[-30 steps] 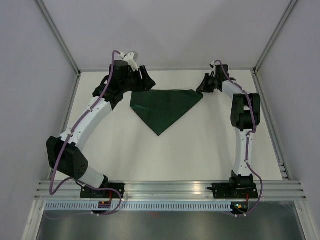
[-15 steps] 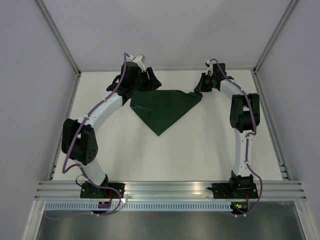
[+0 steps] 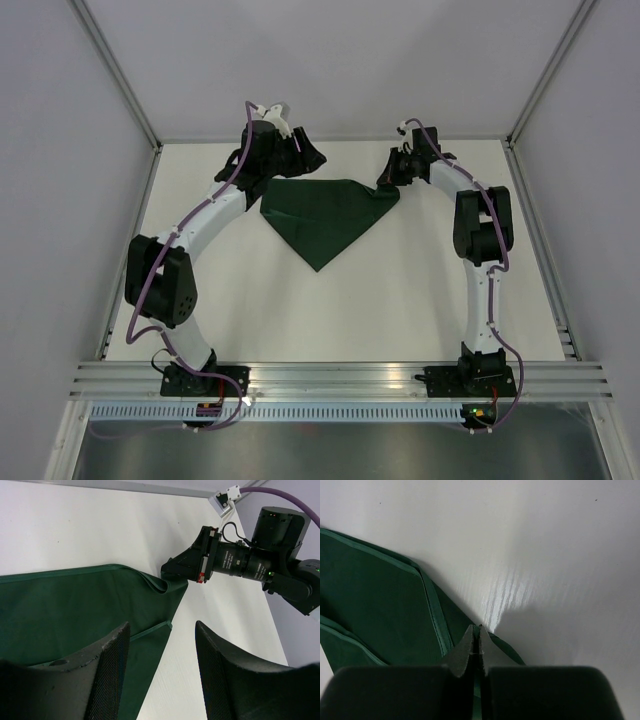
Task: Fold the napkin, place the utensils inside, and roll it up
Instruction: Fold the napkin at the center of the board.
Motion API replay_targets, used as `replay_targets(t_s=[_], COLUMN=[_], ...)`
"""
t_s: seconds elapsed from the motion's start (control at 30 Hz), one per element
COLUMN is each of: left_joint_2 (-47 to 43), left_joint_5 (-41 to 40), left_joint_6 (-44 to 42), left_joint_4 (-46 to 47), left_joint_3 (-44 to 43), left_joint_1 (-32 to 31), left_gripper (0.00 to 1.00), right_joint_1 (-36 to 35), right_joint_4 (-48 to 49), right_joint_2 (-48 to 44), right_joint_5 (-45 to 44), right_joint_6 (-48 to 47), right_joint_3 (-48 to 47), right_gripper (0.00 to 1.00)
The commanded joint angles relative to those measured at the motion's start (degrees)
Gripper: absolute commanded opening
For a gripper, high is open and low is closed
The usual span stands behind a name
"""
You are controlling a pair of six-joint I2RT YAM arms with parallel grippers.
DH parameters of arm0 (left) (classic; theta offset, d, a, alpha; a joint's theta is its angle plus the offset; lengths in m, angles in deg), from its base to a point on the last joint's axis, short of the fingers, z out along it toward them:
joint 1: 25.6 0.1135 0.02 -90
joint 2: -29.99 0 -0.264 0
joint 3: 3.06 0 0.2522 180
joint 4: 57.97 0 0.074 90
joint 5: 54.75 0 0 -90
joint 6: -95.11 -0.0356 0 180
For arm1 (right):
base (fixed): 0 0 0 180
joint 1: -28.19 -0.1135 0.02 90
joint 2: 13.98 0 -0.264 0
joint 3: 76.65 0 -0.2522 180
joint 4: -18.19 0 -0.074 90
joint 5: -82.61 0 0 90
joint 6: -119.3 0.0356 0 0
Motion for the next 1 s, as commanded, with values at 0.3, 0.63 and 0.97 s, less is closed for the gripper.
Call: replay_targets(t_s=[0.3, 0.63, 0.97], left_joint_2=[-1.15, -5.98, -11.08], left_joint_5=[1.18, 0.74, -0.05], left_joint_6=[2.56, 3.01, 3.01], left_joint_4=[4.25, 6.53, 6.53], left_joint_3=[1.12, 7.53, 13.52], left_joint_1=[-0.35, -0.35, -0.35], left_gripper=[0.60, 0.60, 0.61], right_joint_1=[-1.68, -2.55, -2.55], right_joint_4=[-0.41, 0.29, -0.94], right_joint_2=[-5.16, -6.22, -7.71], right_joint_5=[0.30, 0.12, -0.40], right_joint_6=[-0.92, -0.74, -2.06], right_joint_3=[-1.32, 0.00, 0.09], right_gripper=[0.00, 0.00, 0.00])
